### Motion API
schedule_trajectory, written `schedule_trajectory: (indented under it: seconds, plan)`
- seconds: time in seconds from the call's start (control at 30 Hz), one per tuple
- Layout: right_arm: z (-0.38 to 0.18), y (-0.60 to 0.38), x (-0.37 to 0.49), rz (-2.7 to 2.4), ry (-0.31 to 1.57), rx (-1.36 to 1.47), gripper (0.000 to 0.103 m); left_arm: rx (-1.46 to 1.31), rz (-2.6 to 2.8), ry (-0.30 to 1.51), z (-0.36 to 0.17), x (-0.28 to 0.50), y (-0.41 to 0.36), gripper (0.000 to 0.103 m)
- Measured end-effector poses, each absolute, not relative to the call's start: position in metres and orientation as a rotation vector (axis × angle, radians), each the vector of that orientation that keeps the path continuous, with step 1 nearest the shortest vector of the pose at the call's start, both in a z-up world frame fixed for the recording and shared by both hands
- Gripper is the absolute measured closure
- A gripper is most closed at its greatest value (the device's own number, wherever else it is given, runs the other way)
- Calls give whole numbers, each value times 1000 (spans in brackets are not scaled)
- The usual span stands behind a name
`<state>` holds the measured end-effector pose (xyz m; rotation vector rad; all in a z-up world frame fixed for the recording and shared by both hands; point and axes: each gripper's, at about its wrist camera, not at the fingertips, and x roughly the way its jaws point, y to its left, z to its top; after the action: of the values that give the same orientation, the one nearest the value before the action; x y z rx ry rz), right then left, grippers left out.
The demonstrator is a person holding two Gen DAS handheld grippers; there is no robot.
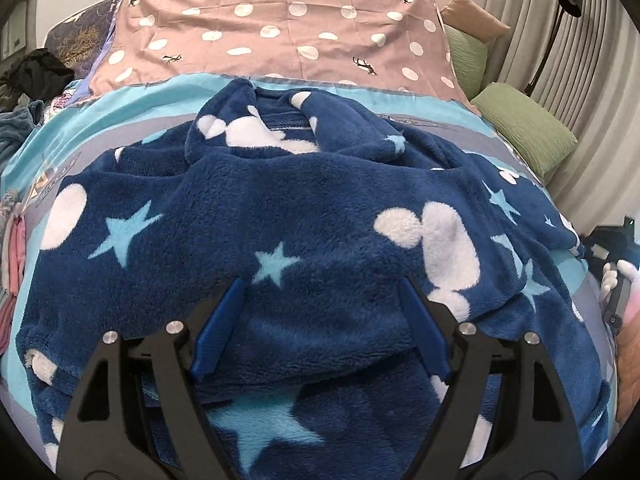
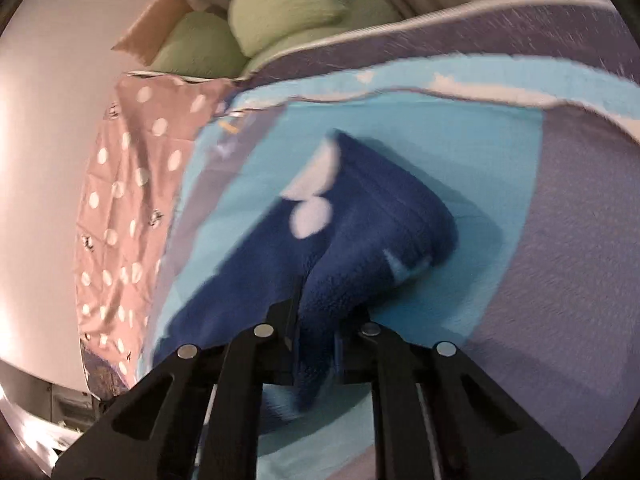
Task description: Fold small clothes
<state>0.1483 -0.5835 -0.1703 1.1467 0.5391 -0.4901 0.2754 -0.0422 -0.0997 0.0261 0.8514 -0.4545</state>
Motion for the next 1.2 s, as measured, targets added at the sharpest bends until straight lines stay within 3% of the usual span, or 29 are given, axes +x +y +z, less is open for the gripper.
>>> schedule_trajectory:
  seconds: [0.23, 0.37, 0.6, 0.87, 1.0, 1.13, 1.2]
  plan:
    - [-70, -472, 210, -124, 512, 861, 91, -83, -480, 832, -97, 275, -25, 22]
    - [-40, -382, 242, 105, 542, 749, 91, -121, -485, 819, -97, 274, -19, 22]
    - [-38, -245, 268, 373, 653, 571, 91, -192, -509, 798, -95, 273, -8, 22]
    - [-73, -192, 267, 384, 762, 360, 90, -396, -636, 797, -95, 276, 17, 24]
    - [-83, -183, 258, 389, 746, 285, 85, -442, -723, 791, -91, 274, 14, 24]
    - [-84, -178, 250, 407, 698, 266, 61, -449, -758, 787, -89, 270, 9, 24]
    - [-83, -177, 247, 425, 676, 264, 59, -446, -749, 794, -90, 271, 8, 23]
